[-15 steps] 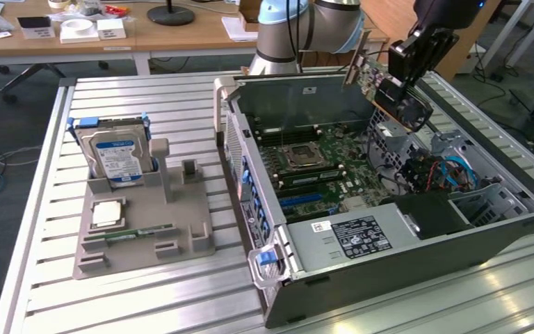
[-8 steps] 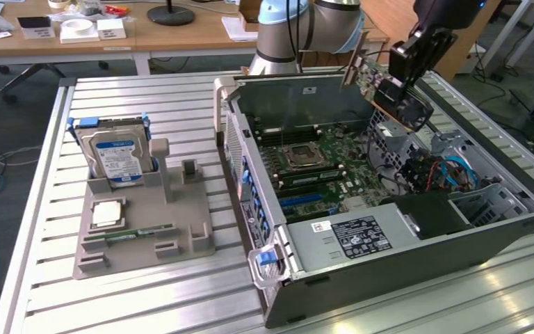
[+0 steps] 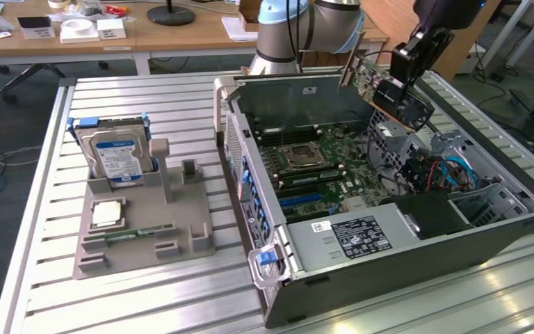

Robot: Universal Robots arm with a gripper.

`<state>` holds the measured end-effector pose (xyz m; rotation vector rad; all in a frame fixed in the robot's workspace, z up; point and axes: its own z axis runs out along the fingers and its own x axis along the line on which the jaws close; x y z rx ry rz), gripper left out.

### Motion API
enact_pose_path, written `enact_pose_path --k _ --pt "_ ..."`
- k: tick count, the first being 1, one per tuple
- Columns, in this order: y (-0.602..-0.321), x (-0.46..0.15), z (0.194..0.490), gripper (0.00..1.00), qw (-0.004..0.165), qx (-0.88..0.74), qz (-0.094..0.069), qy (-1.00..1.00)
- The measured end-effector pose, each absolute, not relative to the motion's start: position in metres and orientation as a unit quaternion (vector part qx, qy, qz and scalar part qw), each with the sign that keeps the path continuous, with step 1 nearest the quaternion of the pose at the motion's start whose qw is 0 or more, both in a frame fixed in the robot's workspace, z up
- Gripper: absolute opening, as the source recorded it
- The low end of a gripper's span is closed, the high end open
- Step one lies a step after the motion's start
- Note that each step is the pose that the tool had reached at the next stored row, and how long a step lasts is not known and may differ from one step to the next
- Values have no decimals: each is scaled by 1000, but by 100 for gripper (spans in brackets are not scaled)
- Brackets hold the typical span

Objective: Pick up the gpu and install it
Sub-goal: 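Insert the gpu into the slot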

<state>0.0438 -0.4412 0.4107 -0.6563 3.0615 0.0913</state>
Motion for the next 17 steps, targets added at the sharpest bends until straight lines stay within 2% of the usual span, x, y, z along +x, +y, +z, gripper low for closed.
enact_pose_path --k 17 --pt "-441 44 410 27 2 -287 29 957"
